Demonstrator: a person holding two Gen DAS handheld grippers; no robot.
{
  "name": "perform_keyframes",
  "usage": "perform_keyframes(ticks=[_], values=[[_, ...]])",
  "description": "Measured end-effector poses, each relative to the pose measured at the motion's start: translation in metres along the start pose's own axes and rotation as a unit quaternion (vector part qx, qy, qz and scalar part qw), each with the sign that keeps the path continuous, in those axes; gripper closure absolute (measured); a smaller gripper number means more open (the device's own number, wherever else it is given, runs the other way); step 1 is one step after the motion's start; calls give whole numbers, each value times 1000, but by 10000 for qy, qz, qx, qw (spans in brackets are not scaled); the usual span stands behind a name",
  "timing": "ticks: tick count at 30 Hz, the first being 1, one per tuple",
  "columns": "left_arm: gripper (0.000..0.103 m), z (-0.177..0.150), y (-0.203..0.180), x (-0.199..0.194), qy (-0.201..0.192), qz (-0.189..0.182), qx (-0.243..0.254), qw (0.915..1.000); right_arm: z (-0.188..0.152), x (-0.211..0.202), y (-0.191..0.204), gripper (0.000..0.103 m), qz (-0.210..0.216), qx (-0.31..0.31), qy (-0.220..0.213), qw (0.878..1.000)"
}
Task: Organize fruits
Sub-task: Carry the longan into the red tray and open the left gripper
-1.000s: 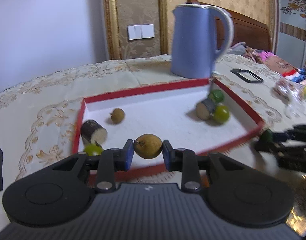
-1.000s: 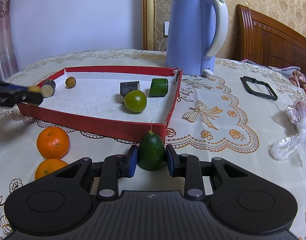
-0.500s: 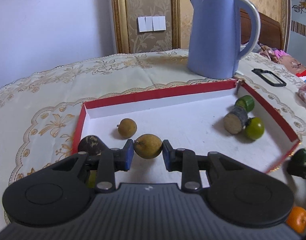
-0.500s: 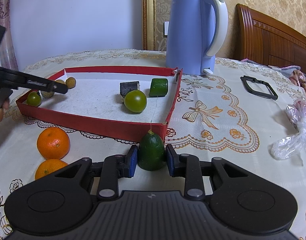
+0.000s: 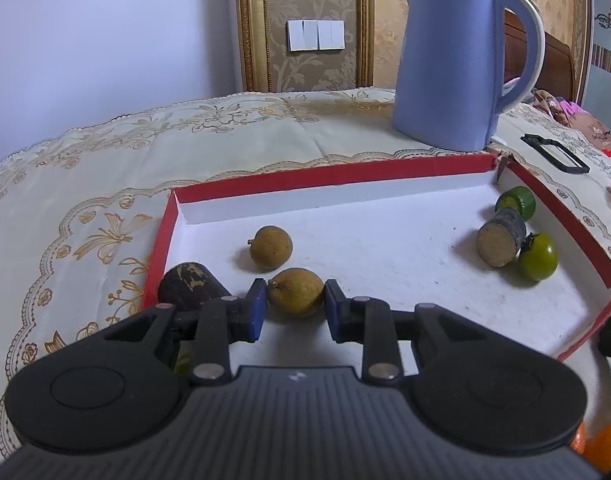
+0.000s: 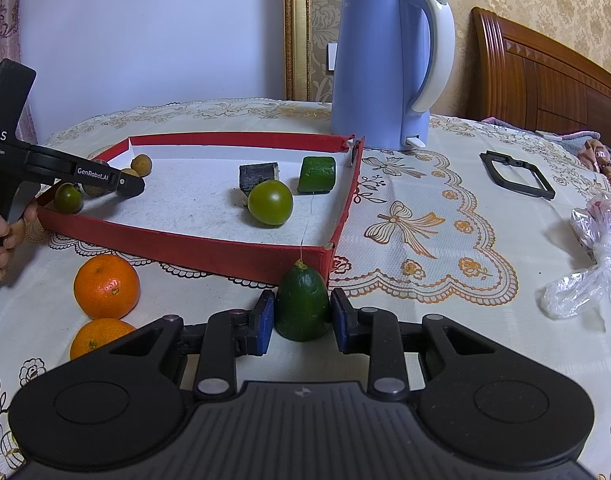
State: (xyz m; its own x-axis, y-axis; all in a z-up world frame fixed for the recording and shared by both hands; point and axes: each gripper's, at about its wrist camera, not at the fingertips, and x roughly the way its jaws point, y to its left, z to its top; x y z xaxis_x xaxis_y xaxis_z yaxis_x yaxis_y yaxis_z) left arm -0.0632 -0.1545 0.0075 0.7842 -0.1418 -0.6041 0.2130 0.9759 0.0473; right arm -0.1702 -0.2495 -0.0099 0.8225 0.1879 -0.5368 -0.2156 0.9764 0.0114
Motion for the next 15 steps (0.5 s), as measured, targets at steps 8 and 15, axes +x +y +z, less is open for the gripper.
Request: perform_keyframes(ticks=[8, 15], values=[[74, 0, 0, 3, -64, 34, -30, 10000, 0, 0, 0, 74, -1, 0, 2, 10000], [73, -1, 4, 1, -60, -38, -126, 9999, 0, 0, 0, 74, -1, -1, 4, 10000]])
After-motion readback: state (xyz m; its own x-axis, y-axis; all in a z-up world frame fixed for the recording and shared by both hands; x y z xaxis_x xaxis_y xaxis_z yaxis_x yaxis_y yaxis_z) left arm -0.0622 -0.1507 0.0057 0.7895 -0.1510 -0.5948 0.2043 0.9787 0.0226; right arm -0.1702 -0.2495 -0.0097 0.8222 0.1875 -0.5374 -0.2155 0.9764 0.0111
